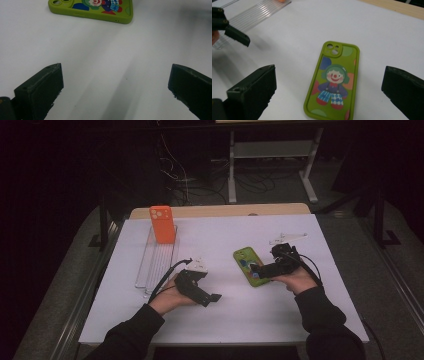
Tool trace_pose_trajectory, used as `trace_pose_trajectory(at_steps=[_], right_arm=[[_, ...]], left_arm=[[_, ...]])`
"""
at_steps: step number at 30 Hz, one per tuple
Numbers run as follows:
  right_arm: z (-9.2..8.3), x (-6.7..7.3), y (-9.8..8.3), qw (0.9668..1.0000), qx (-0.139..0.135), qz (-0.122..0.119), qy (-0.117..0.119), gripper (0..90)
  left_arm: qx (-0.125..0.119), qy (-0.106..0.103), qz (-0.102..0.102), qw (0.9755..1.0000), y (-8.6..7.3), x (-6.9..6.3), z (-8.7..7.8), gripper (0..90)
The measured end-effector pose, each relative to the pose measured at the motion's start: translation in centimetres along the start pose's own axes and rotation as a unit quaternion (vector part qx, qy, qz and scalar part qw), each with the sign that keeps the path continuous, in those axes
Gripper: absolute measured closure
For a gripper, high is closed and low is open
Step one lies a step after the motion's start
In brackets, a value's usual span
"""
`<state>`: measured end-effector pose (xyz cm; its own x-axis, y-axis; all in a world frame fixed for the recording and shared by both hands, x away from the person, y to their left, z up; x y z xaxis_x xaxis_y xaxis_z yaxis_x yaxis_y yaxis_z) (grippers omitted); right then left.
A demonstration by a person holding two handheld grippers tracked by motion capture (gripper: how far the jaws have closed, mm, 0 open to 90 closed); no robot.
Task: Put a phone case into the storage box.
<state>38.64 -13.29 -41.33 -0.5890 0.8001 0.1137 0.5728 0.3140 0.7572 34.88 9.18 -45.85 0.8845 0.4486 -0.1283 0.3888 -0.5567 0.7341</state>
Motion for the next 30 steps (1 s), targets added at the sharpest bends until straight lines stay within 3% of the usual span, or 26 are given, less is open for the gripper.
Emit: trace_pose_trajectory(at_steps=[5, 15, 19, 30], right_arm=[[0.1, -0.7, 1.1, 0.9999, -0.007, 0.01, -0.01, 0.0], [1.0, -1.8, 1.6, 0.9989, -0.006, 0.027, -0.039, 0.0], [1.3, -2.0, 1.7, 0.998, -0.005, 0.038, -0.049, 0.0], [2.8, -2.0, 1.6, 0.9974, 0.011, 0.04, -0.059, 0.0]], left_arm=[[-0.001, -0.002, -0.004, 1.0, 0.0, -0.1, 0.0, 0.0], [-0.003, -0.007, -0.006, 1.0, 0.1, -0.3, 0.0, 0.0], [-0.004, -0.006, -0.004, 1.0, 0.1, -0.2, 0.0, 0.0], [-0.003, -0.005, -0.012, 0.9999, 0.1, -0.1, 0.0, 0.0]])
Point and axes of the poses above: each handheld gripper's, and its own axes: z roughly forward along the jaws, y roughly out of its top, x roughly to its left, the point moved 6 cm from there along z, roughly forward along the jaws
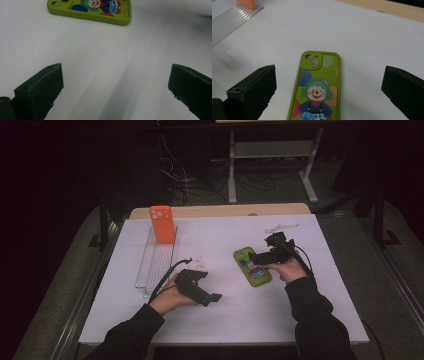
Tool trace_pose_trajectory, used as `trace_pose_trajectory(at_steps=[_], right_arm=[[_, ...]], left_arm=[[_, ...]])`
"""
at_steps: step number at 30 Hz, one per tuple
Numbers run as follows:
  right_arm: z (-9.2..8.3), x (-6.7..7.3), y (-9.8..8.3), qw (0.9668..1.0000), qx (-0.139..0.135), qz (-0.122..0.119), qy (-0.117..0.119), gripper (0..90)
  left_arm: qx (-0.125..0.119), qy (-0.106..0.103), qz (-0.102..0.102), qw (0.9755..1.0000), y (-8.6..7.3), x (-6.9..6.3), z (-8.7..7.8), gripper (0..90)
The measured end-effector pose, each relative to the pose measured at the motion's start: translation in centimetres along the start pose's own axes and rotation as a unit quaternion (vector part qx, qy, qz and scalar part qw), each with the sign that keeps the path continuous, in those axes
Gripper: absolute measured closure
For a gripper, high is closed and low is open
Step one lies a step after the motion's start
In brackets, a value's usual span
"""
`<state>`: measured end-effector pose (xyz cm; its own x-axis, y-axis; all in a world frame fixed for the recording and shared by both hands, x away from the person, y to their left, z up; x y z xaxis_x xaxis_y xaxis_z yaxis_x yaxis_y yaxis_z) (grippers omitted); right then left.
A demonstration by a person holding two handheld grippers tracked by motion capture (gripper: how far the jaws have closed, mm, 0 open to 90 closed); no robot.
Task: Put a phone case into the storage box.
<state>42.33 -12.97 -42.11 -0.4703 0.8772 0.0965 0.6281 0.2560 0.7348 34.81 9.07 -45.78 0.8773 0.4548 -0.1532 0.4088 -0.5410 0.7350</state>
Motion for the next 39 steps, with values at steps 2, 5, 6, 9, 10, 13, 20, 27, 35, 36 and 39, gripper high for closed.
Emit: trace_pose_trajectory(at_steps=[2, 5, 6, 9, 10, 13, 20, 27, 35, 36, 39], right_arm=[[0.4, 0.2, -0.1, 1.0, 0.004, -0.003, -0.001, 0.0], [1.0, 0.4, -0.4, 0.9999, 0.012, -0.003, 0.001, 0.0], [1.2, 0.5, -0.5, 0.9999, 0.013, 0.001, 0.001, 0.0], [1.7, 0.8, -0.9, 0.9998, 0.02, 0.001, 0.002, 0.0], [1.9, 0.9, -1.1, 0.9997, 0.023, 0.003, 0.002, 0.0], [2.3, 0.9, -1.7, 0.9994, 0.035, 0.004, 0.0, 0.0], [3.2, 1.3, -2.6, 0.9987, 0.051, -0.001, 0.0, 0.0], [4.0, 1.5, -3.5, 0.9974, 0.072, -0.007, -0.009, 0.0], [4.6, 1.5, -4.3, 0.9955, 0.093, -0.004, -0.016, 0.0], [4.7, 1.5, -4.5, 0.995, 0.099, -0.001, -0.016, 0.0], [4.9, 1.6, -4.9, 0.994, 0.108, 0.001, -0.017, 0.0]], left_arm=[[-0.001, -0.001, -0.002, 1.0, 0.0, 0.0, 0.0, 0.0], [-0.006, -0.004, -0.003, 1.0, 0.1, 0.0, 0.0, 0.0], [-0.005, -0.004, -0.002, 1.0, 0.1, 0.0, 0.0, 0.0], [-0.005, -0.004, -0.003, 1.0, 0.0, 0.0, 0.0, 0.0], [-0.004, -0.004, -0.002, 1.0, 0.0, 0.0, 0.0, 0.0], [-0.001, -0.004, 0.002, 1.0, 0.0, 0.1, -0.1, 0.0], [0.005, -0.001, -0.001, 1.0, -0.1, 0.0, 0.0, 0.0], [0.008, -0.002, -0.001, 1.0, -0.2, 0.0, 0.0, 0.0], [0.007, -0.002, -0.002, 1.0, -0.2, 0.1, 0.0, 0.0], [0.008, -0.002, -0.001, 1.0, -0.2, 0.1, 0.0, 0.0], [0.009, -0.003, -0.003, 0.9999, -0.3, 0.0, 0.0, 0.0]])
Point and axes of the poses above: each handheld gripper's, and its own axes: z roughly forward along the jaws, y roughly out of its top, x roughly to its left, the point moved 6 cm from there along z, roughly forward along the jaws
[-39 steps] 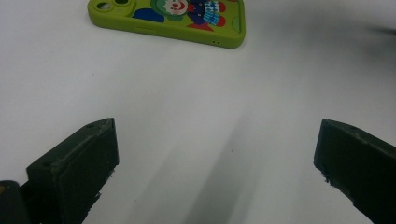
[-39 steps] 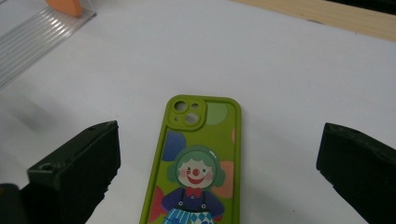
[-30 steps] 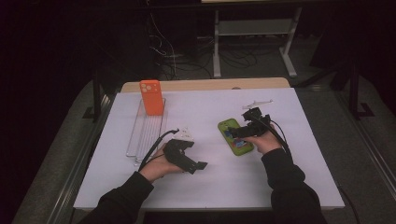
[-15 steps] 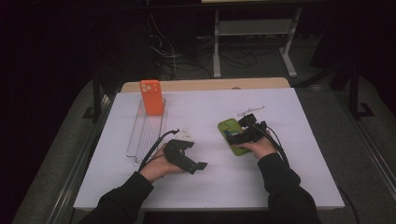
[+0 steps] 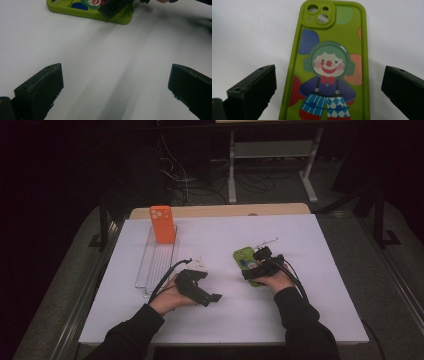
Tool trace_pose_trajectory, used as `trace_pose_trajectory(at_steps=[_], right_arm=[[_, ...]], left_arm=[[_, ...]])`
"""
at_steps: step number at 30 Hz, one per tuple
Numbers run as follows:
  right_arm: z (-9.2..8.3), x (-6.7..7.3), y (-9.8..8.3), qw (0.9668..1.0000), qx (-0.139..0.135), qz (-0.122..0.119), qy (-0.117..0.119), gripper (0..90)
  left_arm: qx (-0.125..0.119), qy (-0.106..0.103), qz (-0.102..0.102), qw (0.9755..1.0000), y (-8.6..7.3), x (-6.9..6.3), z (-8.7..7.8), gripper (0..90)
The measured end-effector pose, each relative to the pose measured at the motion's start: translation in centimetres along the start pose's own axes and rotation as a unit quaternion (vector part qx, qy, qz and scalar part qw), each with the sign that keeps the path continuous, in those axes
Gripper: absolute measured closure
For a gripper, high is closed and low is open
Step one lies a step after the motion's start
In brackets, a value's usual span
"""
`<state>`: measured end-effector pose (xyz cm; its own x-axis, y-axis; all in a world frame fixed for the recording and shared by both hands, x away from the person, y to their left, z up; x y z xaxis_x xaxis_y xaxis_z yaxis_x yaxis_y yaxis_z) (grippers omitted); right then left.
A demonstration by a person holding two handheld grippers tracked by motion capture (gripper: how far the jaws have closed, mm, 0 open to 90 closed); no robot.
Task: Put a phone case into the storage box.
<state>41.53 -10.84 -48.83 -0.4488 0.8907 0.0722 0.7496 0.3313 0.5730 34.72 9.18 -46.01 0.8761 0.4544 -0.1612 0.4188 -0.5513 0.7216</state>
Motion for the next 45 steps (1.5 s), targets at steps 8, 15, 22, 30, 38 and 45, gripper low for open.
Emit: trace_pose_trajectory(at_steps=[8, 15, 22, 30, 38, 45], right_arm=[[0.47, 0.0, -0.49, 0.9999, 0.012, -0.011, -0.006, 3.2], [0.49, 0.06, -0.65, 0.9997, 0.016, -0.014, -0.012, 6.6], [0.32, 0.35, -0.8, 0.9997, 0.011, -0.017, -0.017, 11.6], [0.27, 0.44, -0.89, 0.9997, 0.004, -0.011, -0.02, 13.7], [0.18, 0.39, -0.93, 0.9999, 0.001, -0.006, -0.016, 15.1], [0.01, 0.25, -0.89, 0.9999, 0.003, -0.009, -0.007, 15.2]], left_arm=[[0.002, -0.001, -0.001, 1.0, -0.02, -0.02, 0.04, 0.0], [0.002, -0.001, -0.001, 1.0, -0.03, -0.01, 0.06, 0.0], [0.004, -0.001, 0.001, 1.0, -0.06, 0.0, 0.11, 0.0], [0.009, 0.002, 0.004, 1.0, -0.19, 0.05, 0.2, 0.0], [0.005, 0.003, 0.001, 1.0, -0.24, 0.01, 0.36, 0.0], [0.015, 0.007, 0.012, 0.9998, -0.42, 0.36, 0.18, 0.0]])
Point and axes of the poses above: each handheld gripper's, and its own axes: z roughly forward along the jaws, y roughly out of its top, x roughly to its left, the point moved 6 cm from there along z, roughly forward along the jaws
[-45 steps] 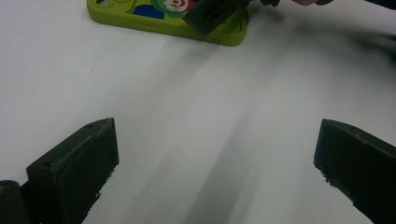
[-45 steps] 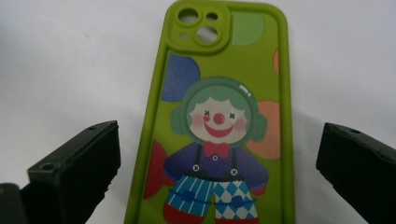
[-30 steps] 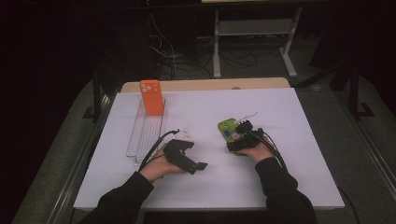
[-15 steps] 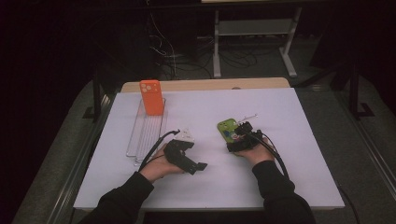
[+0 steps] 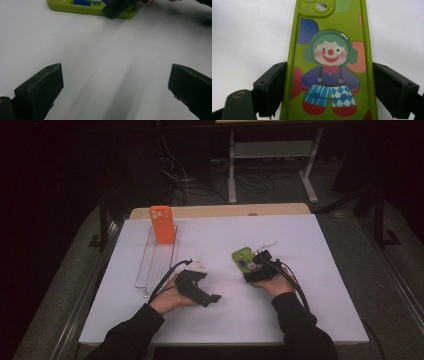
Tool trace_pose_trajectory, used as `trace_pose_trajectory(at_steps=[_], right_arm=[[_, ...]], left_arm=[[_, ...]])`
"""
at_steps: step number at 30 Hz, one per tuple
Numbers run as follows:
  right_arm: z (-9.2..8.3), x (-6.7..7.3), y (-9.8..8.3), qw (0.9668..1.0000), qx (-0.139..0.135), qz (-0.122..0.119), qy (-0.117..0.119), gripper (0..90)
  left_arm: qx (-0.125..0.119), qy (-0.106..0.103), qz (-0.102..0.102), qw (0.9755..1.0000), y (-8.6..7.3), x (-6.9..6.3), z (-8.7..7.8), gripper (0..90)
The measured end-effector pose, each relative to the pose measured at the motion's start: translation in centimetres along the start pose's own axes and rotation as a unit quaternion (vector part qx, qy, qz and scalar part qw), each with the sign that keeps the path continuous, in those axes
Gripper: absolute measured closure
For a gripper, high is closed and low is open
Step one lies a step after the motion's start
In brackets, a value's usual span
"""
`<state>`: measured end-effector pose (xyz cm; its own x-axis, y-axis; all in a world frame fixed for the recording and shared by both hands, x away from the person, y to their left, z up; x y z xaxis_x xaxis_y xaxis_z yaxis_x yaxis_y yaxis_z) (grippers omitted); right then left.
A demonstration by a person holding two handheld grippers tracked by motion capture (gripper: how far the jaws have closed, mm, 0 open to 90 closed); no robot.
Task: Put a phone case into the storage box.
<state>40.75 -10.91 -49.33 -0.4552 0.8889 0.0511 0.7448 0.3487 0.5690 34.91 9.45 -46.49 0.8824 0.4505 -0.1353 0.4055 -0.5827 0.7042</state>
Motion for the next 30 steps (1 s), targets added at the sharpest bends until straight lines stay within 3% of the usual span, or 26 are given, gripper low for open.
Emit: trace_pose_trajectory(at_steps=[2, 3, 5, 9, 17, 25, 30], right_arm=[[-0.1, -0.1, 0.1, 1.0, -0.001, -0.002, 0.002, 15.2], [-0.3, 0.0, 0.1, 1.0, 0.0, 0.0, 0.005, 15.2], [-0.5, -0.1, 0.3, 0.9999, -0.005, -0.009, 0.004, 15.2], [-1.3, -0.4, 0.6, 0.9997, -0.01, -0.015, 0.013, 15.2], [-3.1, -0.2, 1.2, 0.9964, -0.018, -0.064, 0.052, 15.2], [-4.1, 0.0, 1.4, 0.9879, -0.02, -0.123, 0.093, 15.2], [-4.5, 0.6, 1.3, 0.9791, -0.018, -0.161, 0.123, 15.2]], left_arm=[[-0.01, -0.001, -0.01, 0.9999, 0.1, -0.2, 0.1, 0.0], [-0.002, 0.001, 0.001, 1.0, 0.0, 0.0, 0.0, 0.0], [-0.009, -0.001, -0.011, 0.9999, 0.1, -0.2, 0.2, 0.0], [-0.007, -0.004, -0.004, 1.0, 0.2, -0.4, 0.3, 0.0], [-0.01, -0.018, 0.01, 0.9997, 1.0, -0.3, -0.4, 0.0], [-0.021, -0.02, 0.038, 0.9988, 2.6, -0.3, -1.5, 0.0], [-0.018, -0.021, 0.063, 0.9977, 2.9, 0.0, -2.4, 0.0]])
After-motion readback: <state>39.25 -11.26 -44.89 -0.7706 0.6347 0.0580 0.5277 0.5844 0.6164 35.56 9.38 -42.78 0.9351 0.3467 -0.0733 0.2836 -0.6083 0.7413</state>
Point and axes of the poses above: each handheld gripper's, and its own axes: z roughly forward along the jaws, y roughly out of its top, x roughly to its left, the point moved 6 cm from there along z, roughly forward along the jaws
